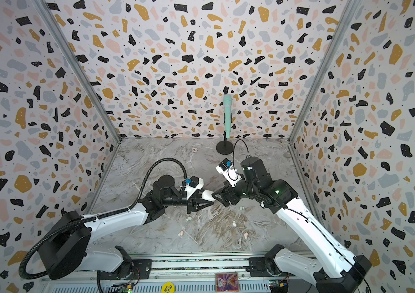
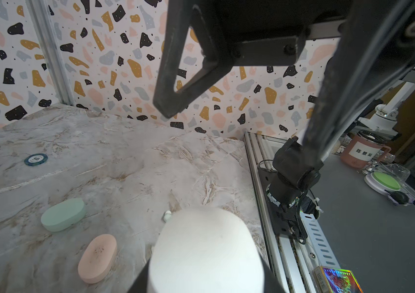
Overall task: Insert the wireless bluetooth earbuds into the charging case
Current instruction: 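Push the white case lid open with the right gripper while the left gripper holds it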
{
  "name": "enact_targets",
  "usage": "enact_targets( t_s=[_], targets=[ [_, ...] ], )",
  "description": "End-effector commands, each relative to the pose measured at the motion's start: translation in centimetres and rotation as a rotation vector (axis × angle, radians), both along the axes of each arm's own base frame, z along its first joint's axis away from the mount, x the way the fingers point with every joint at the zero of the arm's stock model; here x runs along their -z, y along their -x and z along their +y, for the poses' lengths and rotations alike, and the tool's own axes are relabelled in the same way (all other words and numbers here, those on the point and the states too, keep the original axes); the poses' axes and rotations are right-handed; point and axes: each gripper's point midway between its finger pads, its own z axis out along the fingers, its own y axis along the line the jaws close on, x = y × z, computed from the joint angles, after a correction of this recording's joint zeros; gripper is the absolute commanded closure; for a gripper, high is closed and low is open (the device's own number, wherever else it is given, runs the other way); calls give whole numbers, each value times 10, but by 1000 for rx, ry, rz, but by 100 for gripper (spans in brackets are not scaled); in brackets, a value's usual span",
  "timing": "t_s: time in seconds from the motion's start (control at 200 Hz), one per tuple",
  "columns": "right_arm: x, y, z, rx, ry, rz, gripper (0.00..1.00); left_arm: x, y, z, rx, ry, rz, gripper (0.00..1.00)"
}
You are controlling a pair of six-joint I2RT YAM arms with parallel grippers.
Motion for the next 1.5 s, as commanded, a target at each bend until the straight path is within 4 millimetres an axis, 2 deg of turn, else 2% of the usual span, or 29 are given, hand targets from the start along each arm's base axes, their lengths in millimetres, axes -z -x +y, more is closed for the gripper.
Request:
enact_targets(
  t_s=[0.0,0.315,0.686,1.492],
  targets=[
    [1,7,10,-83,4,-45,19,-26,7,-2,36,50,-63,81],
    [20,19,19,-149,52,-43,19,-25,8,-1,41,39,-74,81],
    [34,8,17,-101,119,-53,20,-29,11,2,47,39,-92,81],
    [20,-22,10,33,146,-110,26,-28,18,4,76,23,-106,84]
  ],
)
